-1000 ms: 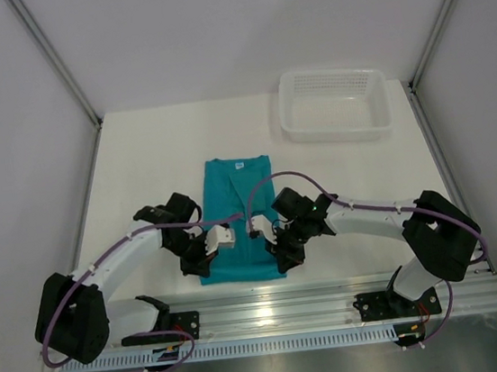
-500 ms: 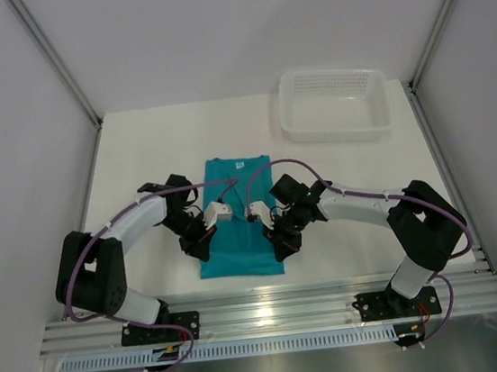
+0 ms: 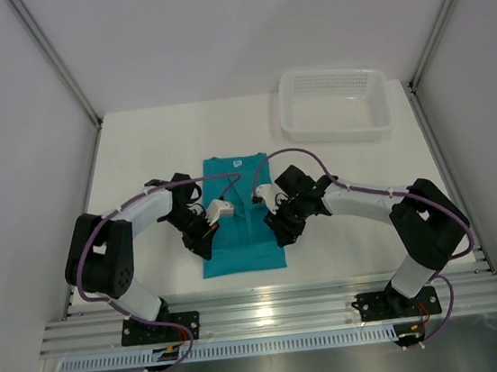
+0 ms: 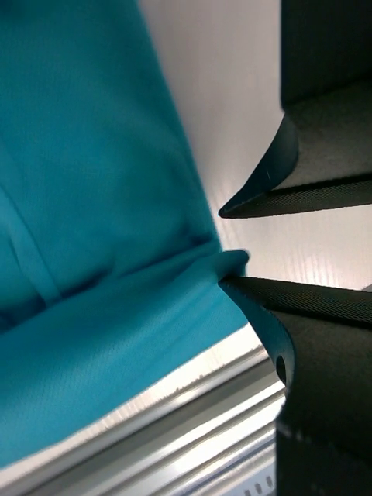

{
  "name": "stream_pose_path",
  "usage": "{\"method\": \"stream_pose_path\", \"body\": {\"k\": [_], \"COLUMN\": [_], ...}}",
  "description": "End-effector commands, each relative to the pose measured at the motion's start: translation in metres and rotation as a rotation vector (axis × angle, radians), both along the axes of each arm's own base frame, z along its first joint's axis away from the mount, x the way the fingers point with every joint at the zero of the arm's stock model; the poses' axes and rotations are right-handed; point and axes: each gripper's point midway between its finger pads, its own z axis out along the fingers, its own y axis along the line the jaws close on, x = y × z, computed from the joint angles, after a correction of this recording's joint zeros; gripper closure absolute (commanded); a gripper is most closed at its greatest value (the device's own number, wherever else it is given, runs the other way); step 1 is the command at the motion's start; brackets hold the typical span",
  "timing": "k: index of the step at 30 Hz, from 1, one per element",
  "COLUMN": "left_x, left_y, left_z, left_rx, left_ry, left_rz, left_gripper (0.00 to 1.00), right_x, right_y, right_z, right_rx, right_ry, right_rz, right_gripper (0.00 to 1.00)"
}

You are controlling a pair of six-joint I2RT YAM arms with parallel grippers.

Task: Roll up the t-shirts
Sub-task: Roll the tshirt

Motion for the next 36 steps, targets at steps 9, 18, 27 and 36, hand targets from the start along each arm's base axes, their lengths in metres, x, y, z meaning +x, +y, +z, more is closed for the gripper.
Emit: {"method": "stream_pose_path", "body": {"k": [9,18,27,36], "left_x": [0.014,0.016,0.018,0.042], "left_y": [-0.001,-0.003,0.0,-0.003], "left_z": [-0.001,-0.002,-0.003,0.011], "left_rx": [0.019,0.017,0.033,0.008], "left_ry": [-0.018,-0.013,-0.032,-0.153], "left_rz": [0.056,0.078,0.09,0.133], "left_gripper": [0.9,0.82,0.75,0.64], "right_x": [0.03,-0.032,-0.016,0.001], "right_y": [0.003,0.091,0.099,0.088], "right_z": [0.103,0.102,0.049,0.009], "right_rx": [0.204,0.579,0.497,0.397], "right_ry": [-0.397,-0.338,-0.244,-0.171], "right_rz": [-0.311,-0.214,-0.265,-0.399], "right_gripper": [0.58,0.86,0.91,0.92]}}
